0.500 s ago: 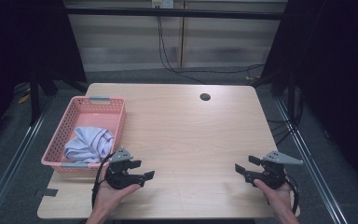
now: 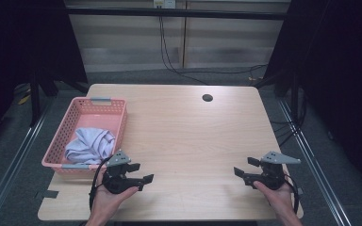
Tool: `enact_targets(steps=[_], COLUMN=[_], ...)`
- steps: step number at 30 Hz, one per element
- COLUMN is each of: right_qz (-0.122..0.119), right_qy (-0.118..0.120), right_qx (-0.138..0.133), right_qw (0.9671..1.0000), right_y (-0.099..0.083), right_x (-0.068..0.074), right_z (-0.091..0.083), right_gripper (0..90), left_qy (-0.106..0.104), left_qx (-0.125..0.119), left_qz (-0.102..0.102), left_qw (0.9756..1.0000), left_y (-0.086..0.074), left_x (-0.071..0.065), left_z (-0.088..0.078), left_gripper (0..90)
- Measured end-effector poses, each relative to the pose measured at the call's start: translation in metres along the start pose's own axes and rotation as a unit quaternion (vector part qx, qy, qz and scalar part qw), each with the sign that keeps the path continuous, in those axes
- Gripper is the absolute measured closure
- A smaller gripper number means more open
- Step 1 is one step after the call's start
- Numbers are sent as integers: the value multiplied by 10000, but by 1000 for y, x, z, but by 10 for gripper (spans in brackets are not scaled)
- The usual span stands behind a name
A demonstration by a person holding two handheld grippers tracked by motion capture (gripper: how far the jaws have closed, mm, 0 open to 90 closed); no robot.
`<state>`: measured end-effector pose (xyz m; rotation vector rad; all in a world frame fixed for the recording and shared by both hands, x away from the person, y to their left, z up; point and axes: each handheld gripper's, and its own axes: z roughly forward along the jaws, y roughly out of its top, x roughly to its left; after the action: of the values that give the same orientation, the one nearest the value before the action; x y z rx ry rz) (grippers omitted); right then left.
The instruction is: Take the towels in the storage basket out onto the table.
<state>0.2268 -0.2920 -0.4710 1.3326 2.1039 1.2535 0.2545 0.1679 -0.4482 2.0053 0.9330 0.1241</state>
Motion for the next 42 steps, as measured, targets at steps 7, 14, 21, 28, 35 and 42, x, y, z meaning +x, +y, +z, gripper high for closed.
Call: enact_targets(steps=[7,14,21,28,35,42], right_qz=[2,41,45,120,35,-46], right_qy=[42,82,127,150,187,226], right_qx=[-8,41,27,67,78,107], right_qw=[10000,9999,9999,9998,9998,9997], right_y=[0,1,1,1,1,2], right_x=[3,0,1,-1,2,3], right_z=[-3,0,-1,1,2,4], right_gripper=[241,241,240,210,211,212], left_qy=[14,346,633,982,1377,1529], left_qx=[-181,-322,-407,-439,-131,58], left_qz=[88,91,190,-9,-302,-651], left_qw=[9998,9988,9970,9942,9899,9861], left_y=[8,16,27,23,33,35], left_x=[7,18,28,53,95,132], left_z=[-17,-36,-62,-95,-115,-118], left_gripper=[307,284,329,293,181,159])
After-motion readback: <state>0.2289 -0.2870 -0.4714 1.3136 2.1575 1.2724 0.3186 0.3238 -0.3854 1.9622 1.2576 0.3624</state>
